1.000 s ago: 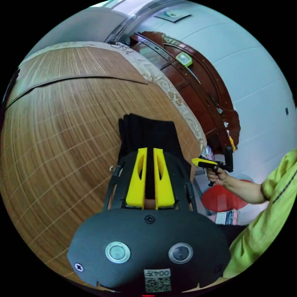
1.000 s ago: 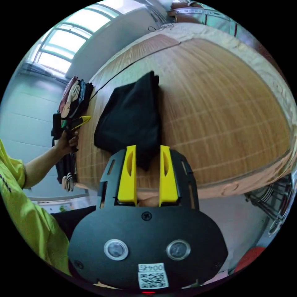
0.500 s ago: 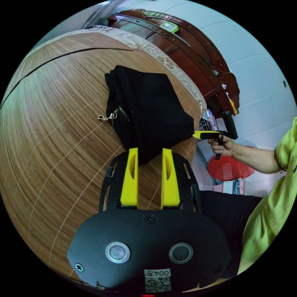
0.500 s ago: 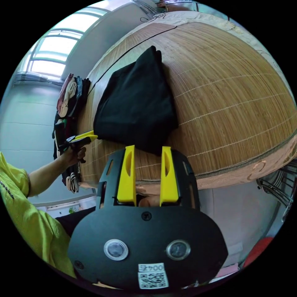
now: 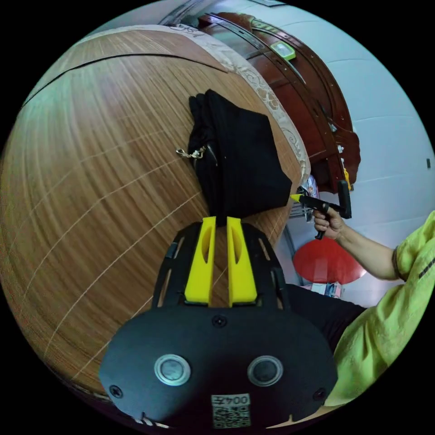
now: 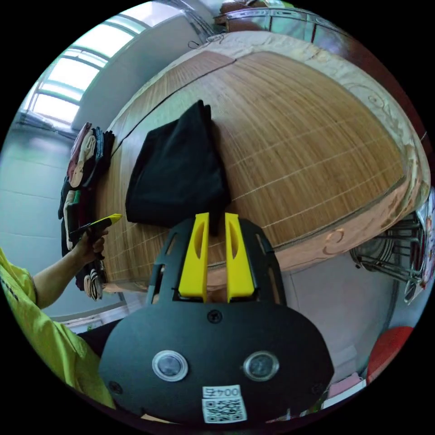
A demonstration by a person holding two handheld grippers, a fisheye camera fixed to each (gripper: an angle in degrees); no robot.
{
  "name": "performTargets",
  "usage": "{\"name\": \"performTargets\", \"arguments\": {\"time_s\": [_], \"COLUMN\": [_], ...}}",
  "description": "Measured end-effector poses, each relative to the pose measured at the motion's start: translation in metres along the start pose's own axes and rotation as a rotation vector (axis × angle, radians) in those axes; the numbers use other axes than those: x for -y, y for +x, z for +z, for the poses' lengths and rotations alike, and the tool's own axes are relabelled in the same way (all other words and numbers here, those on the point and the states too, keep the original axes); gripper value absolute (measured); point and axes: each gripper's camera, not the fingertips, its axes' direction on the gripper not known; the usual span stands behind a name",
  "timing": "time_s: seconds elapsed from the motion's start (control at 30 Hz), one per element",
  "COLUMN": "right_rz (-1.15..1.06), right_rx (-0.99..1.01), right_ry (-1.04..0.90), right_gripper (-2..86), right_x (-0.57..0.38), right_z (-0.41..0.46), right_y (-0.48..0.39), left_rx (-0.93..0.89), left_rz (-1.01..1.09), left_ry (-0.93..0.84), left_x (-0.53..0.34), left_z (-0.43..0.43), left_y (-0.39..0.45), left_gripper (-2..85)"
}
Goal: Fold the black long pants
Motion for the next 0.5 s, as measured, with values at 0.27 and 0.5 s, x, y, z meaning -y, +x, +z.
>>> {"name": "performTargets", "arguments": {"time_s": [0.27,0.5], "right_rz": [-0.169,-0.126], "right_rx": [0.053,0.069], "right_ry": [0.038,0.029], "right_gripper": [7.1,7.7], "right_x": [0.019,0.017], "right_z": [0.006,0.037], "right_y": [-0.02,0.019], "left_rx": [-0.067,-0.071], "left_rz": [-0.069,0.024], "left_ry": [0.032,-0.013], "left_x": [0.046,0.119], "left_z": [0.001,0.019], "left_y": [0.007,0.032], "left_gripper": [28.5,27.4]}}
